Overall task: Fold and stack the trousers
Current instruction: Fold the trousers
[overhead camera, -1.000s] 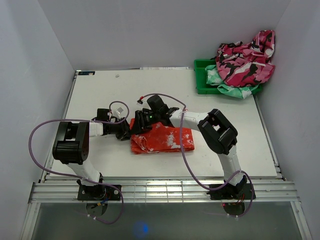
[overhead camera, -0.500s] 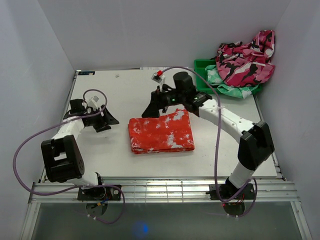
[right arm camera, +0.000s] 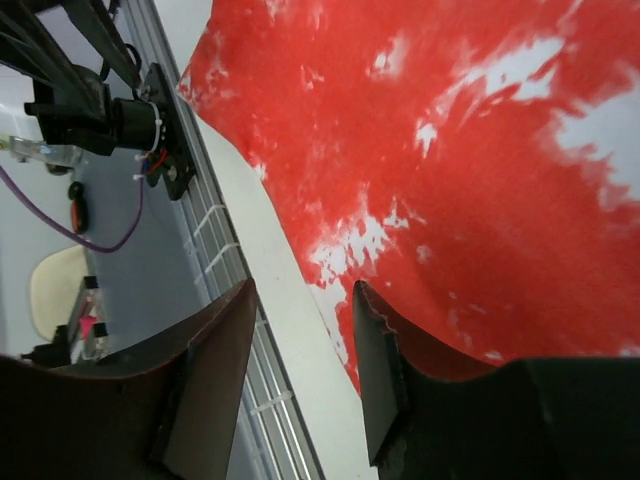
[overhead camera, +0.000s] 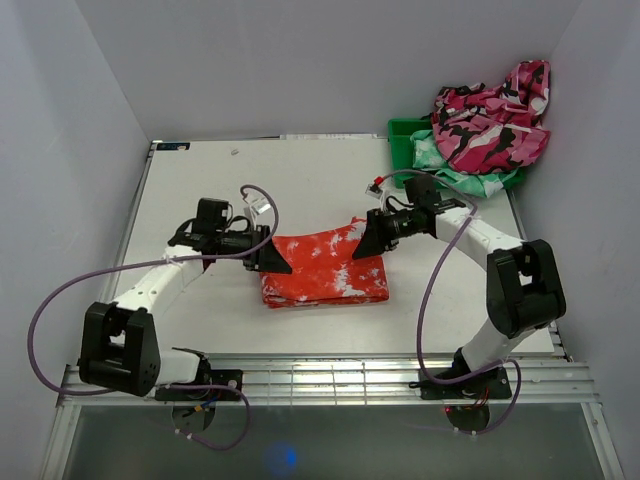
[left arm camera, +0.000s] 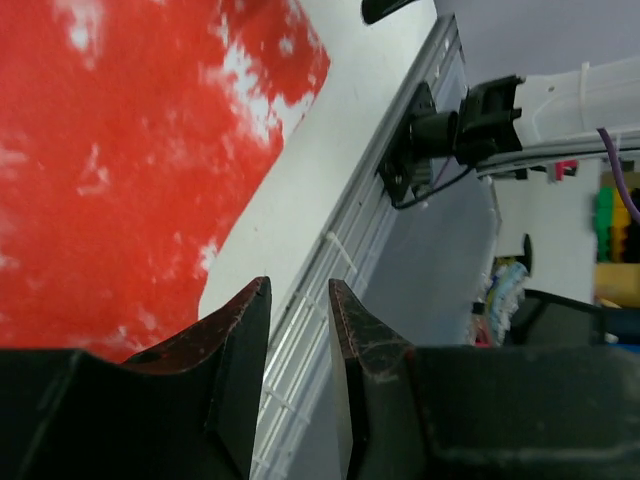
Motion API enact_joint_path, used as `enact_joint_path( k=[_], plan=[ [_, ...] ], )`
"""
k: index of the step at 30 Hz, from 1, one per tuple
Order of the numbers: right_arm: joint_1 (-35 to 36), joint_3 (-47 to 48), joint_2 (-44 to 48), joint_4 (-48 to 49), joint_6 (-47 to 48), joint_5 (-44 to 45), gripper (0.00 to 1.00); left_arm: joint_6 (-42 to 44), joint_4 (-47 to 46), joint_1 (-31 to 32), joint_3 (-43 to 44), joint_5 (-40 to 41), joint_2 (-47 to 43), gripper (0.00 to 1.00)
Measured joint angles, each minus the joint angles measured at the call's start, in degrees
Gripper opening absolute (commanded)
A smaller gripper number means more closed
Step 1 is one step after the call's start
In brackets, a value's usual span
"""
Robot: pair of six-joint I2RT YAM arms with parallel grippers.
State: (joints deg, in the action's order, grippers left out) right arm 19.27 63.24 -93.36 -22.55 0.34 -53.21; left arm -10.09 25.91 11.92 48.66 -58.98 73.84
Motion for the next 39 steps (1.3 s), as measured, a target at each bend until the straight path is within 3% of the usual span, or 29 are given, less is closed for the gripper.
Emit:
enact_joint_path(
  k=[6,12,16,21,25,30,33,39],
  plan=[
    [0.46,-7.67,-3.30,5.75,-5.14,-3.06,0.49,-6.10,-3.82,1.33,-7.50,0.11,8.22,0.38],
    [0.46,-12.20,-8.61,11.04,-10.21,-1.29,0.50,-8.52,-2.84,-7.32,-6.97,4.74,22.32,0.33],
    [0.46,-12.46,-10.82,13.33,-13.11,-1.40,0.51,-8.85,-0.98,-12.24,-3.58,3.67,28.59,0.33],
    [0.46,-9.84,-10.19,11.06,-12.81,-1.99,0.55,-4.85,0.31,-13.35,-3.02,2.60,26.51,0.35],
    [0.22,-4.66,-4.70,8.92,-11.61,-1.53,0.57,-1.33,0.87,-13.49,-2.73,-0.48,15.67,0.41],
    [-0.11,5.07,-1.31,12.17,-11.56,-1.42,0.56,-7.48,-8.85,-12.70,-0.55,-5.73,5.18,0.41],
    [-0.37,8.33,-5.03,13.94,-11.50,-2.03,0.55,-12.17,-15.13,-10.88,-0.48,-5.95,9.01,0.40],
    [-1.40,9.73,-20.55,14.25,-11.32,-1.77,0.54,-20.06,-26.12,-9.94,-1.49,-3.08,25.55,0.39]
  ],
)
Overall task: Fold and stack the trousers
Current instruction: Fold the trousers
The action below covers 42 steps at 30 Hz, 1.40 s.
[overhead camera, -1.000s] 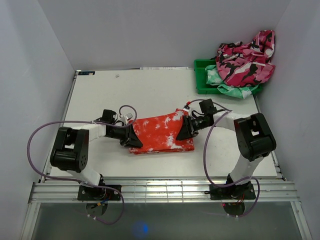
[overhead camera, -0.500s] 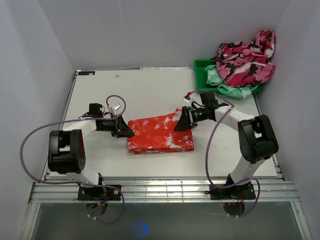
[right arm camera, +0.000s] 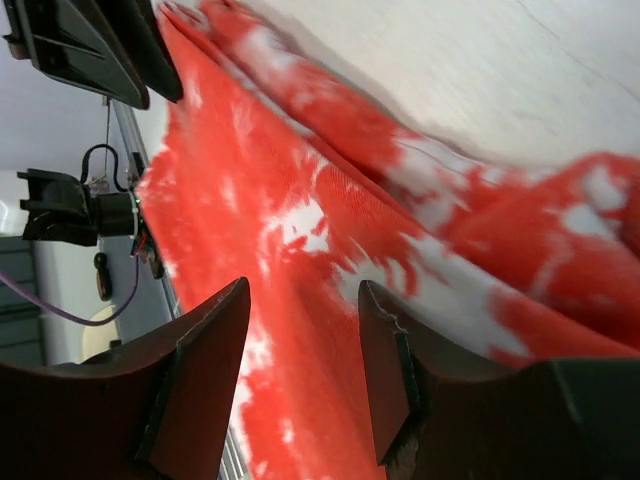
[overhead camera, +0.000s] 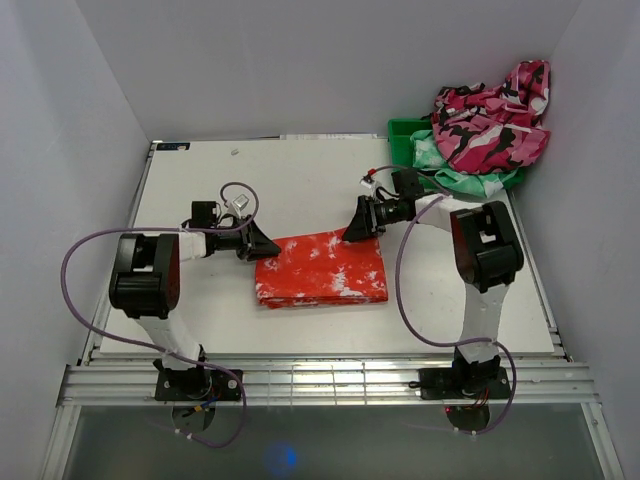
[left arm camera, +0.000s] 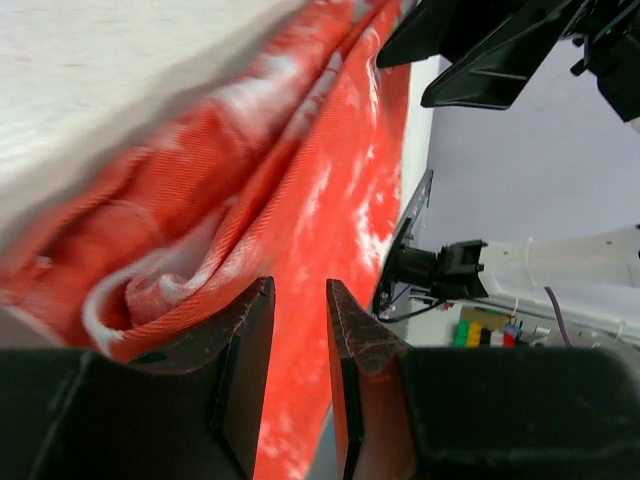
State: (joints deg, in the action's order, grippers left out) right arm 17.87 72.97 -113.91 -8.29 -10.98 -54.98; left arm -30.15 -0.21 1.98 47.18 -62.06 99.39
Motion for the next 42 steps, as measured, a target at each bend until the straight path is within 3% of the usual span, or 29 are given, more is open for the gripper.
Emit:
enact_joint_path(
  k=[4,7,13,18,23,26,32,38,42],
  plan=[
    [-1.05,1.53,-7.43,0.52,-0.83,-1.03,0.54,-1.38,-3.37,-0.63,1.18,0.98,7.96,0.38],
    [-1.36,4.52,-8.35,0.70,-1.03,-0.42,0.61,-1.20,-3.63,-0.90,4.85,0.59,10.84,0.40],
    [-2.12,7.58,-7.43,3.26,-3.98,1.64,0.71,1.40,-2.89,-3.34,10.82,2.58,11.15,0.54],
    [-2.49,4.48,1.20,2.89,-5.16,1.81,0.74,2.73,1.29,-4.94,7.65,2.38,1.40,0.57],
    [-2.36,-4.94,15.85,4.87,-6.99,-1.27,0.73,1.68,2.34,-4.24,-0.94,-0.96,-15.82,0.56],
    [-2.03,-11.08,18.60,6.60,-7.78,-3.02,0.72,0.37,0.79,-3.45,-7.54,-1.95,-19.15,0.56],
    [-1.70,-17.99,9.11,6.03,-6.40,-2.82,0.70,-1.44,-0.87,-2.95,-17.90,-0.02,-9.40,0.54],
    [-1.73,-15.26,2.95,2.56,-2.49,-5.03,0.68,-1.20,-1.46,-2.97,-12.81,-0.98,1.05,0.52],
    [-1.73,-13.55,2.95,-0.39,-0.52,-4.90,0.71,2.43,1.68,-2.99,-10.75,0.02,0.09,0.58]
  ],
)
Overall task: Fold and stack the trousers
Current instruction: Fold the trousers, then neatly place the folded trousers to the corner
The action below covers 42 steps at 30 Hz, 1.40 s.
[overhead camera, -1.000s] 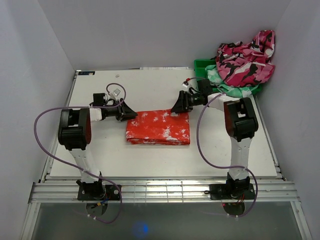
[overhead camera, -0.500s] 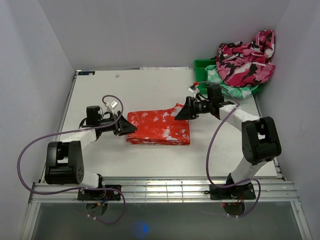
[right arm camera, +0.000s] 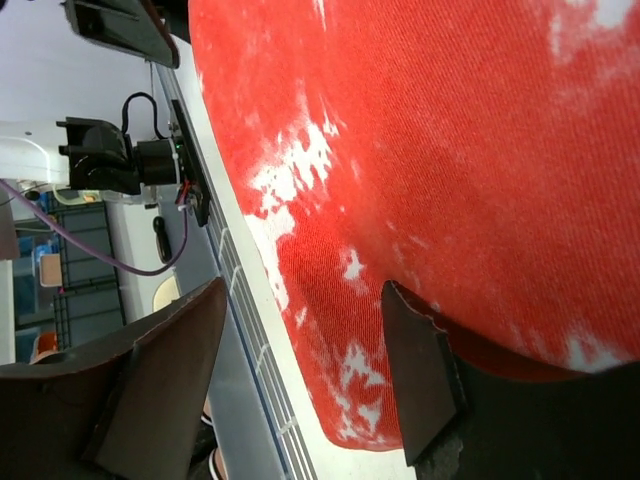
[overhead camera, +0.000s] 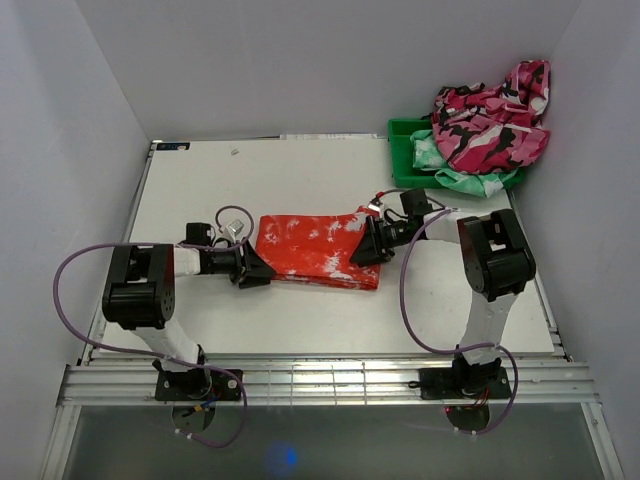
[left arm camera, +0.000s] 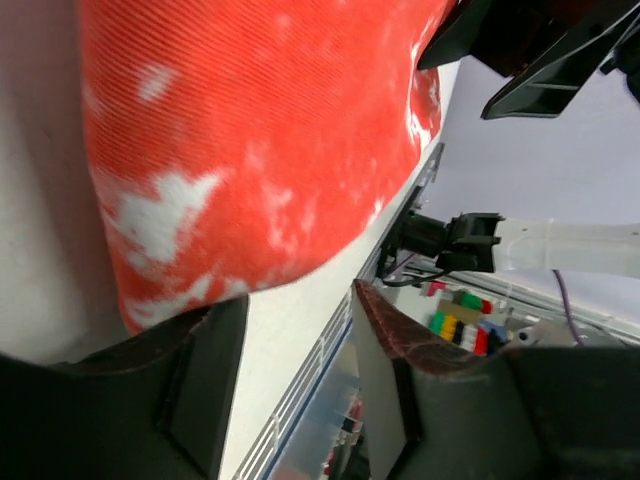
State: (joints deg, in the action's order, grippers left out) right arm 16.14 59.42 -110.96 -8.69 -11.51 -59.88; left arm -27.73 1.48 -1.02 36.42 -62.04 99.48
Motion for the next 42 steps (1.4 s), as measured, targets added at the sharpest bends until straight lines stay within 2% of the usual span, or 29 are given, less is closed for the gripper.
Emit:
enact_joint_path(
  k=[3,6,7,8,10,13,17,22,28,33,39,42],
  plan=[
    [0.15,2.21,1.38,-4.04,1.97,1.53,0.76,4.98,7.26,0.04,0.66,3.43,-6.80,0.61],
    [-0.09,5.97,5.79,-8.74,4.59,4.28,0.86,9.84,15.80,1.88,4.07,11.30,-20.11,0.71],
    [-0.37,7.26,8.15,-10.05,5.55,5.38,0.91,11.47,17.99,3.45,6.27,15.04,-24.72,0.89],
    [-0.66,8.72,10.32,-11.56,6.69,6.49,0.90,13.29,19.61,5.55,9.16,18.29,-28.92,0.98],
    [-1.86,10.25,16.55,-12.92,8.59,8.46,0.90,16.48,21.40,10.45,15.54,24.13,-35.10,0.98],
    [-5.11,11.26,25.59,-15.67,13.42,14.16,0.90,19.69,22.56,17.66,22.62,31.87,-38.23,0.98],
    [-10.86,7.63,33.31,-18.69,18.38,22.56,0.90,19.02,23.06,23.74,24.61,41.88,-34.53,0.98],
    [-19.61,0.35,41.31,-24.46,23.41,31.95,0.90,16.15,24.33,28.65,24.02,51.49,-23.74,0.98],
    [-20.59,-6.43,50.93,-24.63,26.99,39.34,0.90,12.72,25.05,38.10,23.98,63.06,-19.21,0.98],
    [-20.68,-8.66,49.86,-25.42,27.65,42.53,0.90,7.32,24.79,41.66,25.20,70.31,-12.09,0.98],
    [-21.44,-5.70,43.89,-29.49,31.50,46.25,0.90,1.62,25.27,43.39,30.47,75.08,3.98,0.98],
    [-21.90,-0.02,39.19,-32.94,33.35,47.63,0.90,-0.50,27.10,42.29,35.21,74.88,8.11,0.88]
  ],
)
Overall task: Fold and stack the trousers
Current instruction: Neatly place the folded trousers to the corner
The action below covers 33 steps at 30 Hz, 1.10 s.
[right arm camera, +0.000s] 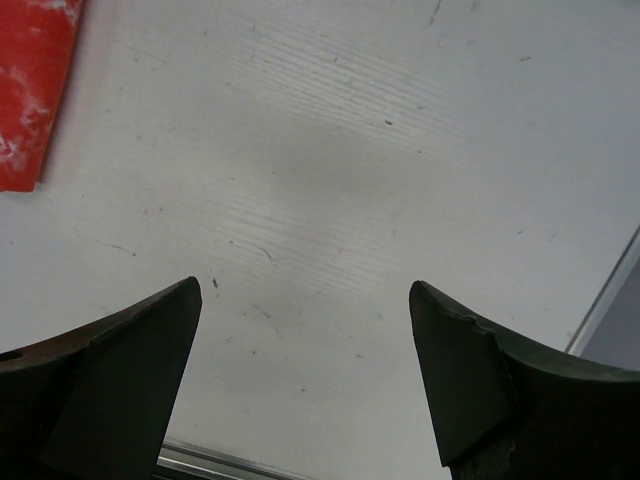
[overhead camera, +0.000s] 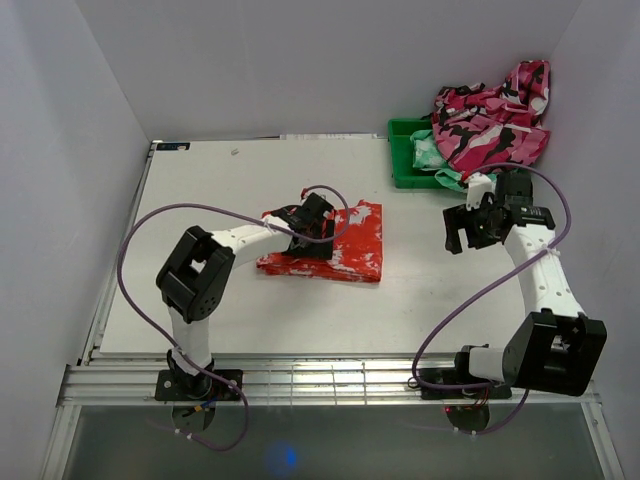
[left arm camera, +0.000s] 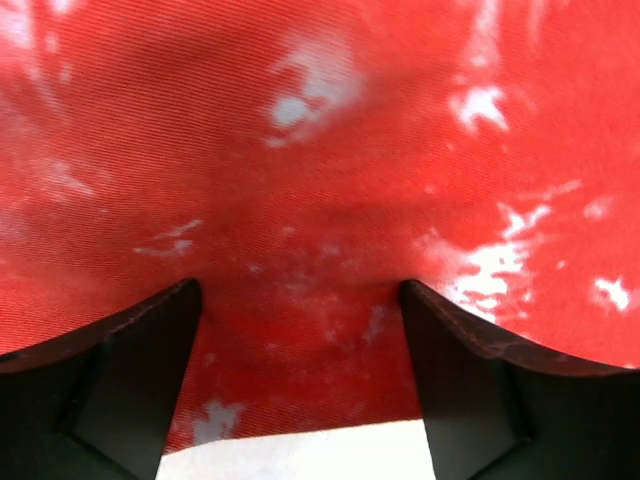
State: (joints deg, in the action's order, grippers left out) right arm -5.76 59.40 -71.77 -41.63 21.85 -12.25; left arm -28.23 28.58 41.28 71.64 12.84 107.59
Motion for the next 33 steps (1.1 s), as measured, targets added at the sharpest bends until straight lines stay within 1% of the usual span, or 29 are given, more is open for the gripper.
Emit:
enact_joint_path(
  k=[2,5,11,16,21,25,33],
  plan=[
    [-0.35,3.87,-2.56,-1.68,1.11,0.76,0.90,-1.07,0.55,-2.56,2.62,-0.94,2.03,0.84],
    [-1.07,8.31,-5.09,-3.50,2.25,1.68,0.90,-1.73,1.01,-8.79,6.78,-3.41,4.87,0.84],
    [-2.69,13.62,-8.48,-7.93,3.52,2.16,0.90,3.80,-0.81,-23.96,14.56,-4.04,10.71,0.84],
    [-4.87,16.81,-10.58,-9.40,4.04,1.97,0.90,5.51,1.68,-33.94,23.58,-3.80,16.55,0.83],
    [-6.84,19.63,-13.44,-9.88,4.02,1.44,0.90,8.63,2.51,-39.76,29.68,-4.17,20.50,0.83],
    [-7.37,20.81,-14.36,-10.80,4.09,1.38,0.90,11.15,4.39,-43.06,37.13,-4.59,25.14,0.83],
    [-7.41,25.27,-18.49,-12.11,4.11,1.38,0.90,13.60,3.98,-48.57,46.77,-4.48,31.50,0.86]
  ],
)
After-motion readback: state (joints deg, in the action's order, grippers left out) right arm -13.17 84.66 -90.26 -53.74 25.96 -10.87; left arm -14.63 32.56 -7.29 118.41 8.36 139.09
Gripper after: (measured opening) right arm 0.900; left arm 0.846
